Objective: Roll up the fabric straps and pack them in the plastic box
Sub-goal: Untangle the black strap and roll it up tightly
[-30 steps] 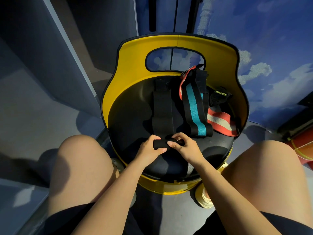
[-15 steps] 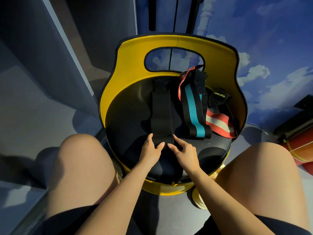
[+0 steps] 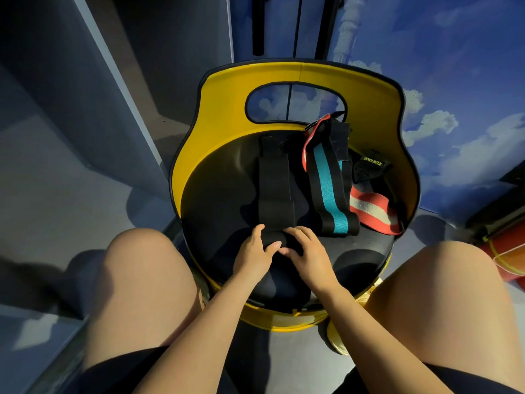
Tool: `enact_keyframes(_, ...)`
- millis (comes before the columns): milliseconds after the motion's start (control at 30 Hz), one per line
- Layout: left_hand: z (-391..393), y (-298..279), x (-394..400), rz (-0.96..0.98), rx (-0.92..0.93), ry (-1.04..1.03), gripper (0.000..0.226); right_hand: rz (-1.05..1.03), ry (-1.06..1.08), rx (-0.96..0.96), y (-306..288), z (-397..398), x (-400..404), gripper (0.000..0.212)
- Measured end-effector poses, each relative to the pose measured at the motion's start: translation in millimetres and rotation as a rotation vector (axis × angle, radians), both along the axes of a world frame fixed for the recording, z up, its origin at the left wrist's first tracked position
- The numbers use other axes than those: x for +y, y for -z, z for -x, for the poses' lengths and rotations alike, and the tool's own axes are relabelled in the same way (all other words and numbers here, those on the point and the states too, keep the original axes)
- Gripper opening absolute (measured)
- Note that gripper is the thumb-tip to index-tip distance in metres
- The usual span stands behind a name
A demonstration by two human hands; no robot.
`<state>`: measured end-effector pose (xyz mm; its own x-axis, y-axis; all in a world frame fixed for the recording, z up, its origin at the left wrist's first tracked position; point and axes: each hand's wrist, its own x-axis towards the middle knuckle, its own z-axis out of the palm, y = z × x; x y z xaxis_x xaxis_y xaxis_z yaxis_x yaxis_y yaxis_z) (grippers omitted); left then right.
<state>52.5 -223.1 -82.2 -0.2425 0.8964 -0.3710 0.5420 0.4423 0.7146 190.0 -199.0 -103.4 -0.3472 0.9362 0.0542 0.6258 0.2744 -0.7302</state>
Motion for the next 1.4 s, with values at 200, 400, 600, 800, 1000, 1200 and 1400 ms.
enact_keyframes(200,6.9,1.7,-2.3,-0.273,0.28,0.139,0.043,0.198,-0.068,0.001,-13.9,-6.7,25.0,0.047)
enact_keyframes(400,10.7,-2.3,4.3,-0.205,0.523,0.403,0.058,0.404,-0.043,0.043,-17.4,-9.6,33.0,0.044)
enact_keyframes(600,14.0,-16.6,19.4,-0.117,0.555,0.477,0.058,0.305,0.178,0.082,-15.6,-0.4,35.8,0.037)
enact_keyframes(800,19.5,-28.2,34.4,-0.029,0.523,0.551,0.06,0.468,0.325,0.169,-30.7,14.5,64.1,0.05)
enact_keyframes(1000,25.4,-30.8,44.4,0.026,0.482,0.602,0.061,0.705,0.379,0.306,-29.6,26.6,90.3,0.042)
enact_keyframes(1200,32.7,-30.4,52.3,0.109,0.396,0.636,0.061,0.568,0.48,0.329,-8.8,36.7,99.3,0.04)
enact_keyframes(1400,36.4,-28.4,51.8,0.115,0.348,0.626,0.062,0.392,0.463,0.186,3.7,40.4,94.4,0.045)
